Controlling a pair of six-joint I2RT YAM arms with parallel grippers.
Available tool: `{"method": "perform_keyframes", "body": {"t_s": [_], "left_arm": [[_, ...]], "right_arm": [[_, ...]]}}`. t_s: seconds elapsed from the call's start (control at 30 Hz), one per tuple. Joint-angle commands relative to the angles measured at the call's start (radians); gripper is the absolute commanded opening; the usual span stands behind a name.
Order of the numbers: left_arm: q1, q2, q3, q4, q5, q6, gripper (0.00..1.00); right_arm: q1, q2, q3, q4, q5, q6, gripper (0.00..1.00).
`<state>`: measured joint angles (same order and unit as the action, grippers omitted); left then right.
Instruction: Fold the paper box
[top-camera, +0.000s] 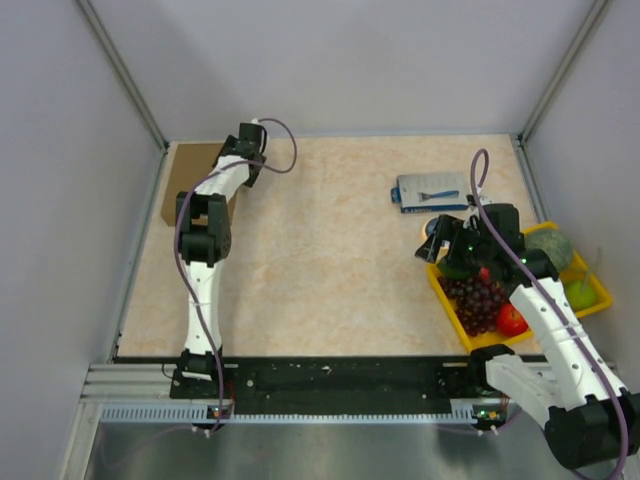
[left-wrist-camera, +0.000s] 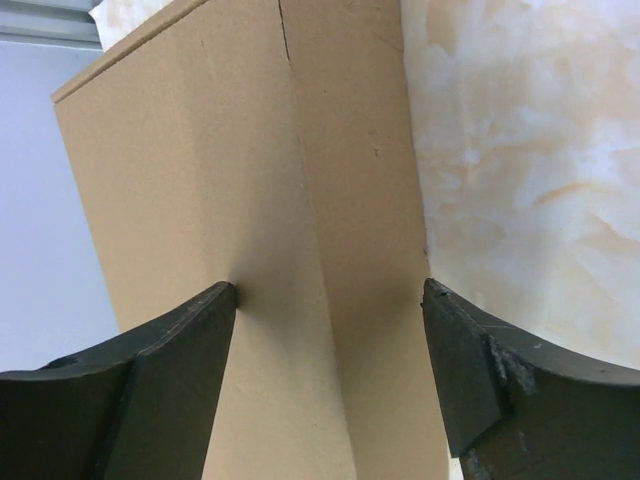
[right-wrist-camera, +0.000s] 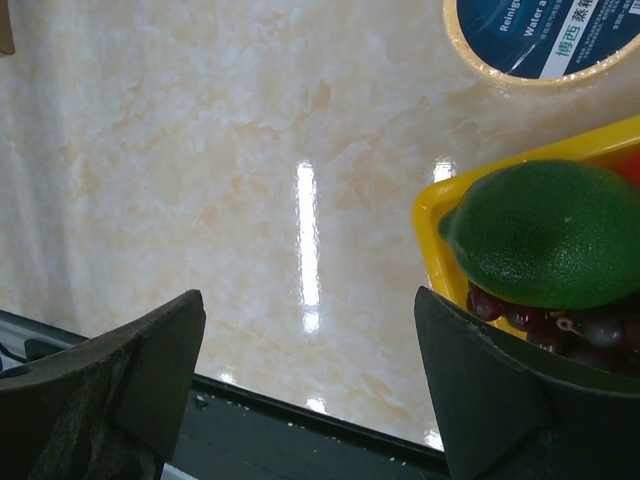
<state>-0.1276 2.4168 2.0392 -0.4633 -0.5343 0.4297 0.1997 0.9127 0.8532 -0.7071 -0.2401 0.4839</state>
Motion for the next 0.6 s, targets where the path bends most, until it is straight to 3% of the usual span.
{"method": "perform_keyframes", "body": {"t_s": [0.0, 0.1, 0.17, 0.23, 0.37, 0.43, 0.5, 0.57], "left_arm": [[-0.024, -0.160, -0.024, 0.005, 0.043, -0.060, 0.82], [-0.072, -0.328, -0.019, -0.084, 0.100, -0.179, 0.86], [-0.095, -0.425, -0.051, -0.139, 0.193, -0.302, 0.87], [-0.135, -0.585, -0.142, -0.152, 0.367, -0.402, 0.87], [-0.257, -0.902, -0.442, 0.010, 0.581, -0.523, 0.87], [-0.320, -1.086, -0.583, 0.061, 0.623, -0.572, 0.88], [-0.336, -1.251, -0.632, 0.087, 0.759, -0.627, 0.88], [-0.339, -1.432, -0.706, 0.141, 0.833, -0.654, 0.99]], "right_arm": [[-0.005, -0.024, 0.043, -0.029, 0.074, -0.059, 0.86], [-0.005, -0.038, 0.070, -0.075, 0.152, -0.138, 0.90], [-0.005, -0.055, 0.069, -0.092, 0.200, -0.163, 0.99], [-0.003, -0.073, 0.072, -0.095, 0.173, -0.176, 0.99], [-0.005, -0.196, 0.135, -0.121, 0.167, -0.192, 0.99], [-0.003, -0.263, 0.193, -0.121, 0.140, -0.217, 0.99], [-0.002, -0.361, 0.248, -0.121, 0.130, -0.215, 0.99], [-0.002, -0.432, 0.341, -0.118, 0.102, -0.225, 0.99]]}}
